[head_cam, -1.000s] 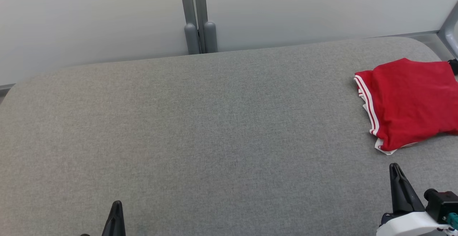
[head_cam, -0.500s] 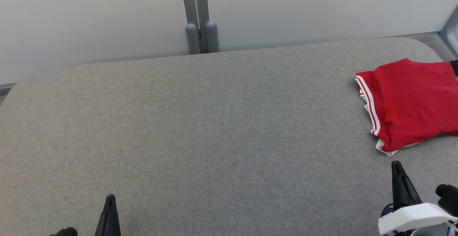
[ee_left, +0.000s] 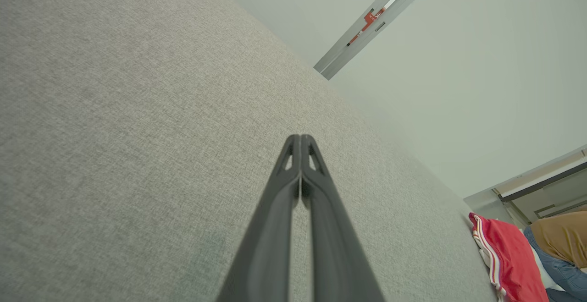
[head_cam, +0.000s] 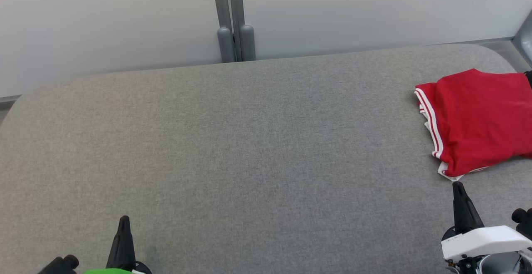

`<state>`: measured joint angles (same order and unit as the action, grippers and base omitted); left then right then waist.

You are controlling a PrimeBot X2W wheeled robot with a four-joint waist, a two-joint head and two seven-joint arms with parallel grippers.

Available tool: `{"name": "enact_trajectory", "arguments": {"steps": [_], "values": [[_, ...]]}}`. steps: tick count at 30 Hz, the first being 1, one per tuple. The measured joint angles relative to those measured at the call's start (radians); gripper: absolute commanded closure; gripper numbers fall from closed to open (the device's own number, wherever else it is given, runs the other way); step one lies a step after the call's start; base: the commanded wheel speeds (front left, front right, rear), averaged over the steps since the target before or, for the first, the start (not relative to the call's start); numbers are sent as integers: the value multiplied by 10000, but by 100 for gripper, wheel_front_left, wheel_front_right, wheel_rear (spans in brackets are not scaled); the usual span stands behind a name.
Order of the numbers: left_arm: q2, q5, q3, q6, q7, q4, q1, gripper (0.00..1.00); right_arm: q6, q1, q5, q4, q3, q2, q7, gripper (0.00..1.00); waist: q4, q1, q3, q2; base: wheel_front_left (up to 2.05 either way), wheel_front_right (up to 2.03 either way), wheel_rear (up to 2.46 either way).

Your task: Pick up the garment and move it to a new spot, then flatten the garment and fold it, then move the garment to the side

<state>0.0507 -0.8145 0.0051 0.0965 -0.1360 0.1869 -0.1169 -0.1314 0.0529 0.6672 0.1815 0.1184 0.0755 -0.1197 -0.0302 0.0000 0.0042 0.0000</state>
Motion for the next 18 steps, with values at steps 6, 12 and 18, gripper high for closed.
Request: {"name": "enact_trajectory", "arguments": {"steps": [6, 12, 18], "values": [[17, -723, 77, 13, 219, 63, 178, 100, 0, -120, 851, 65, -4, -17, 224, 100, 18, 0, -1, 0, 0, 0, 0], [25, -1427, 159, 61, 405, 100, 368, 100, 0, -238, 1691, 115, -8, -38, 430, 100, 38, 0, -1, 0, 0, 0, 0], [36, -2086, 226, 88, 581, 140, 554, 100, 0, -397, 2466, 161, -12, -56, 602, 100, 58, 0, -2, 0, 0, 0, 0]]}}
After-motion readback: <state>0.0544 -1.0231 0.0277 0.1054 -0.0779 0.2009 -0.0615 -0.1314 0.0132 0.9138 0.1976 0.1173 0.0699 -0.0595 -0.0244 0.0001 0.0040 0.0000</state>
